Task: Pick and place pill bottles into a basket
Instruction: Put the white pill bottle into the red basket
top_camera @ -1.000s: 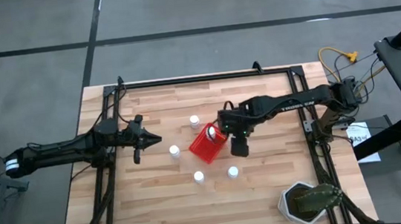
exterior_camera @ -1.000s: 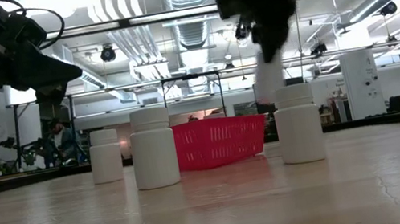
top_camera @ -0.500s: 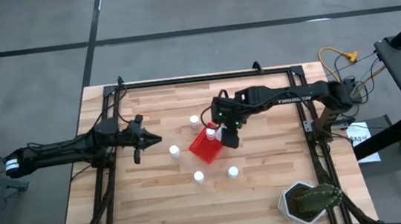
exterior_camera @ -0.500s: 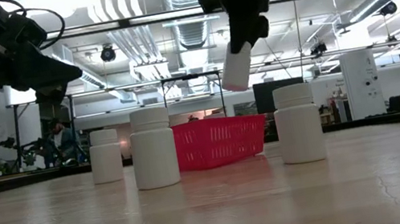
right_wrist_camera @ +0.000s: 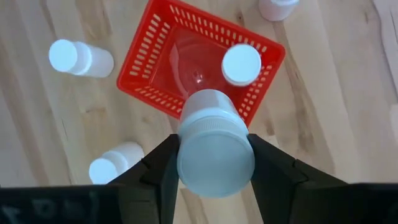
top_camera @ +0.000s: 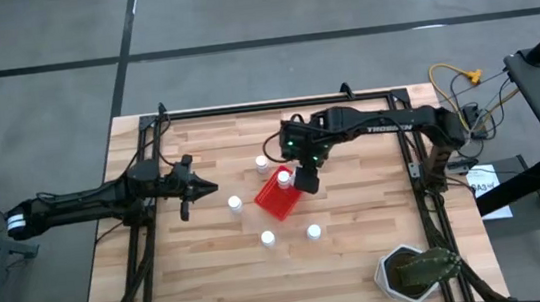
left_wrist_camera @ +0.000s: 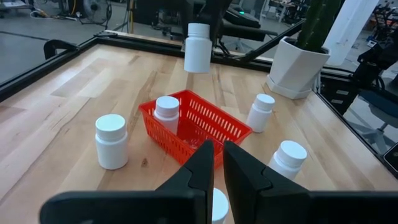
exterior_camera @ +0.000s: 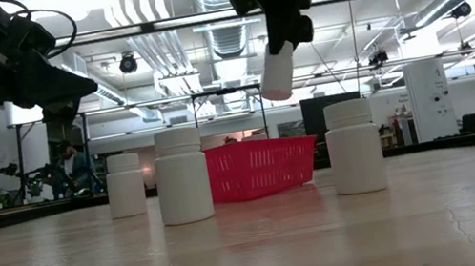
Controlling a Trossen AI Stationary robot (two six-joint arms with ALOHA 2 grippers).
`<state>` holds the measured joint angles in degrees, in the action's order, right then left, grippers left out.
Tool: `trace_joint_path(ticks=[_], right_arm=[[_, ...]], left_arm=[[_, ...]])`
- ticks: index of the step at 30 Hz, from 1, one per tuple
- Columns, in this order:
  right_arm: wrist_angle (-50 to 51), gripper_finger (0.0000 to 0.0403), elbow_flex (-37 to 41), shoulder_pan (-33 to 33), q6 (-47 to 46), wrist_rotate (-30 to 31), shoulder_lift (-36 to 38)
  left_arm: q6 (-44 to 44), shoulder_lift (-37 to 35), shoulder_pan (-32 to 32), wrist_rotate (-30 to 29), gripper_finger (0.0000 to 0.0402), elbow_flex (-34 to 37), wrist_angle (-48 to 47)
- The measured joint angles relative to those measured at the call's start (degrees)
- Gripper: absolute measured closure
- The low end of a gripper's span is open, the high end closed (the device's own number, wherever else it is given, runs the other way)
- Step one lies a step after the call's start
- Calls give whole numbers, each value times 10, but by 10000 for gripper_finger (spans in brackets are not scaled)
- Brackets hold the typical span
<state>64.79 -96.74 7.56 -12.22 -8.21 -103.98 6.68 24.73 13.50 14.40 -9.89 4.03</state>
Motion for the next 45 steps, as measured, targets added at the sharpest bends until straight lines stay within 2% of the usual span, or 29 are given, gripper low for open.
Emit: trace_joint_path(ticks=[9,15,23,30,35,45], right_arm=[[73,259,-122,2,38,1,-68],[106,259,-165,2,47,2,-109],[86,259,-118,-3,35,2,-111],[14,259,-66,-10,4,7,-85],[12,259,-42,-10,-4,7,-82],[8,259,-34,-10,-2,7,-82]], left_arm=[[0,1,0,-4,385,0,0],[-1,5,0,-4,385,0,0],[-1,8,0,-4,385,0,0],[-1,13,0,-4,385,0,0],[-1,22,0,-4,385,0,0],[-1,38,0,-4,385,0,1]])
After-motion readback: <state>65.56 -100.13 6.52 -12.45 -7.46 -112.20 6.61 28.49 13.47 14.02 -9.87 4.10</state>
